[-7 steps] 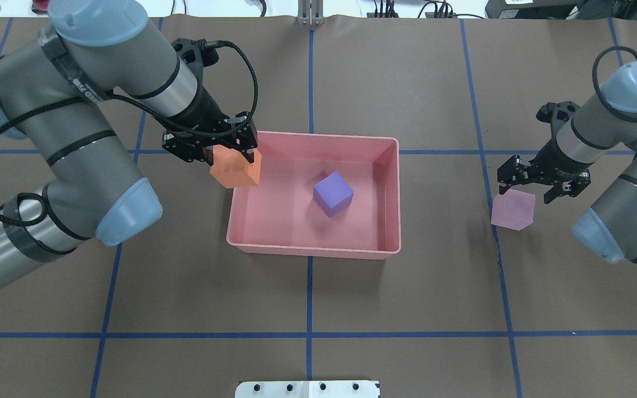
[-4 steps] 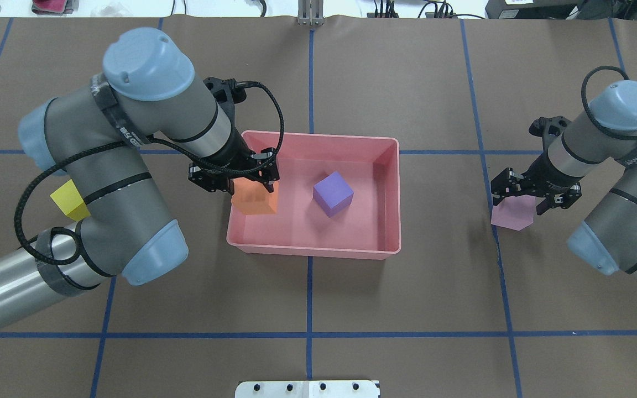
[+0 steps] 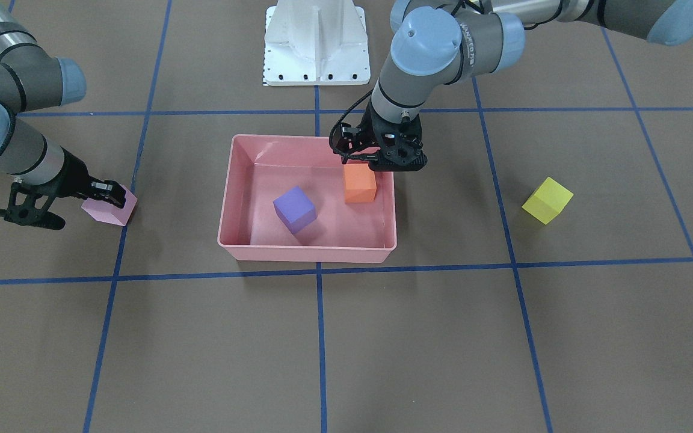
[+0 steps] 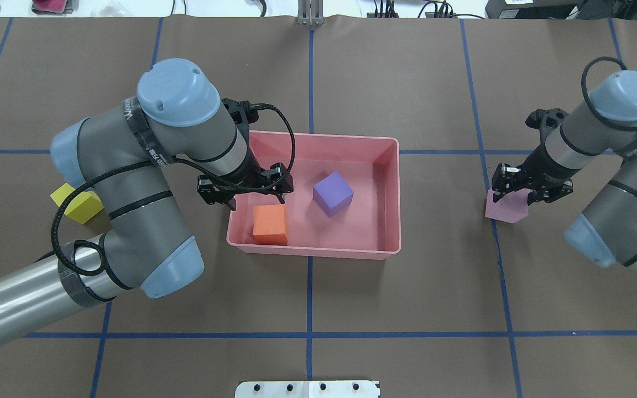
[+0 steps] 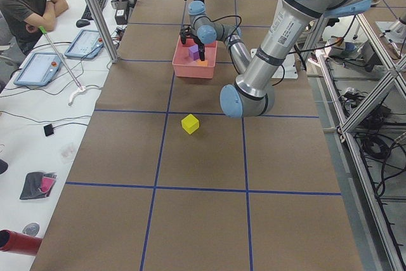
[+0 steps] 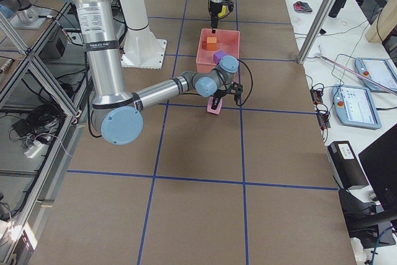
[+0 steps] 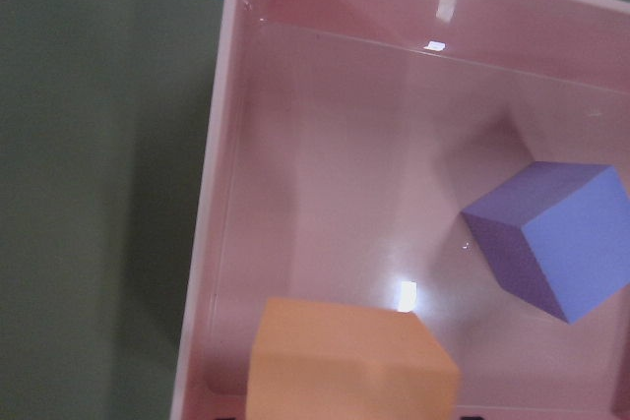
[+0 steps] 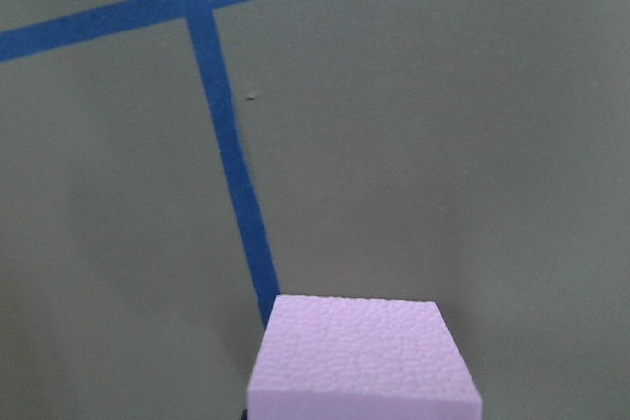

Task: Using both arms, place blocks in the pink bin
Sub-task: 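Release orange cube into bin with left gripper while right lifts pink cube, then drop light pink cube into bin while left gripper reaches yellow-green cube, then lift yellow-green cube with left gripper toward bin while right arm withdraws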

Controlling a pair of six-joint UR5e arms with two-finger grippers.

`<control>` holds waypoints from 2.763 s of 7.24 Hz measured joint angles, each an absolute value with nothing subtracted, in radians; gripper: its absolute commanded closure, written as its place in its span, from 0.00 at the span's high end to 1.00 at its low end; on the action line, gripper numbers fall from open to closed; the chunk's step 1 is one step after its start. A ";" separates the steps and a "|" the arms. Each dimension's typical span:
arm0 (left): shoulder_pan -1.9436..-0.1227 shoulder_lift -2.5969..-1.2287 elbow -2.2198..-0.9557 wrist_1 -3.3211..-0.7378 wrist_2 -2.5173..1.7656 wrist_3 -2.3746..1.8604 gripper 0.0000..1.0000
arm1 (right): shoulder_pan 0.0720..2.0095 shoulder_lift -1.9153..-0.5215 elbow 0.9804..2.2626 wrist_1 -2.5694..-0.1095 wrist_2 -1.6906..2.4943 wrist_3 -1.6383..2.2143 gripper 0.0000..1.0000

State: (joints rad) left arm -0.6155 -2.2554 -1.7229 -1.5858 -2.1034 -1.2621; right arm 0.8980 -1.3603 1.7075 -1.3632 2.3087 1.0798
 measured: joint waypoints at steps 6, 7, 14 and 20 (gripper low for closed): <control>-0.765 -2.017 -1.883 -1.591 -2.105 -0.900 0.99 | 0.751 -0.846 1.718 -1.693 2.188 1.354 0.00; -0.802 -1.948 -1.903 -1.594 -2.105 -0.768 0.99 | 0.679 -0.851 1.719 -1.661 2.125 1.393 0.00; -0.916 -1.745 -1.771 -1.747 -2.103 -0.143 0.99 | 0.555 -0.949 1.726 -1.549 2.045 1.431 1.00; -0.909 -1.741 -1.697 -1.781 -2.156 -0.210 0.99 | 0.891 -1.009 1.886 -1.558 2.351 1.414 1.00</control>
State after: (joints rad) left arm -0.9085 -1.7410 -1.6971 -1.7809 -2.1560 -0.2098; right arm 0.8914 -1.0093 1.8857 -1.5581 2.3511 1.4142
